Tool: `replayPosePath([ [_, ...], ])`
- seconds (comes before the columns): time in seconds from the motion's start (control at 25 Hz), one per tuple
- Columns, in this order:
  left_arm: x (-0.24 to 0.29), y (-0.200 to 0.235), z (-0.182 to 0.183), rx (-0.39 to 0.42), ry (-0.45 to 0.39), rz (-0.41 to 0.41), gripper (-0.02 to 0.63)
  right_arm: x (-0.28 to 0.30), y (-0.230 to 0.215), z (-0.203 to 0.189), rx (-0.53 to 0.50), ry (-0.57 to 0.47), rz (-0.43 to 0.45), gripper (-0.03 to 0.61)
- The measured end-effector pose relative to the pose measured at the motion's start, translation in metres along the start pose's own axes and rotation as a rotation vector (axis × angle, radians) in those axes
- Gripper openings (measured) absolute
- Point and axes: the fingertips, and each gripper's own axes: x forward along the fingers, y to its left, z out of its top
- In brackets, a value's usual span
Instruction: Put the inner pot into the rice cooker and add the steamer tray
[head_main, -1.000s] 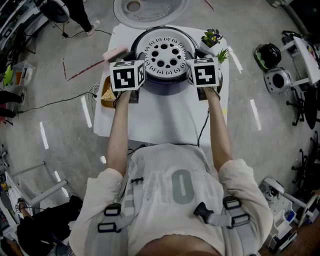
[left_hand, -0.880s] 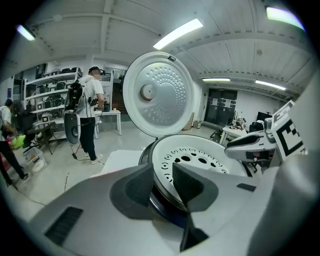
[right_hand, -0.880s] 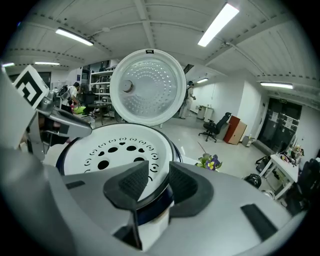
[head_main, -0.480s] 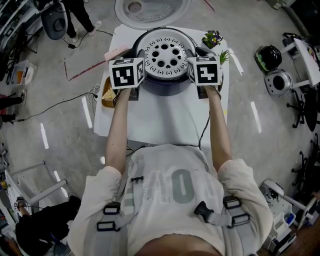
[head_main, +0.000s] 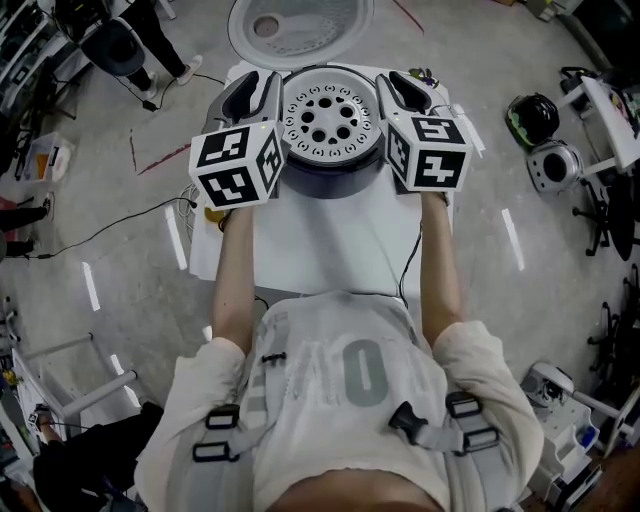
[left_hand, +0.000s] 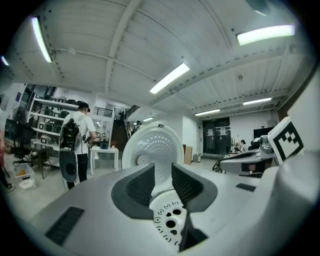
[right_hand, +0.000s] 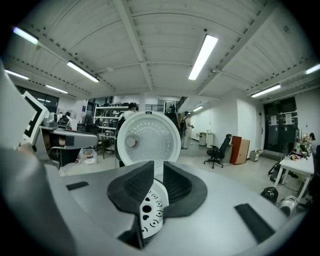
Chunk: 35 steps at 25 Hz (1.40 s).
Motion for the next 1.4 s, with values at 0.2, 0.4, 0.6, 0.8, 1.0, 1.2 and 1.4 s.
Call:
replayPosePath([
  [0.2,-0.031,-0.021,0.018,0.050,-0.114,0.006,0.049,-0.032,0.008,0.016,0.009,-0.151,-0.037,0.040],
  [0.4,-0.052,-0.035,0.009,0.090,-0.183,0.038,0.021,-0.054,0.021,0.006,-0.042,-0.222,-0.052,0.009],
  [0.6,-0.073,-0.036,-0.018,0.117,-0.182,0.063,0.021,-0.078,0.032,-0.012,-0.049,-0.258,-0.073,0.009],
  [0.8,-0.087,-0.025,-0.055,0.072,-0.125,0.091,0.021,-0.095,0.040,-0.051,-0.026,-0.223,-0.079,0.009],
  [1.0,-0.093,-0.022,-0.072,0.063,-0.084,0.098,0.021,-0.101,0.047,-0.087,-0.002,-0.126,-0.064,0.009],
  [1.2,-0.087,-0.021,-0.075,0.070,-0.067,0.107,0.021,-0.101,0.042,-0.089,0.002,-0.123,-0.065,0.009],
  [1.4,-0.086,-0.021,-0.076,0.066,-0.057,0.113,0.021,-0.102,0.037,-0.089,0.000,-0.117,-0.058,0.009],
])
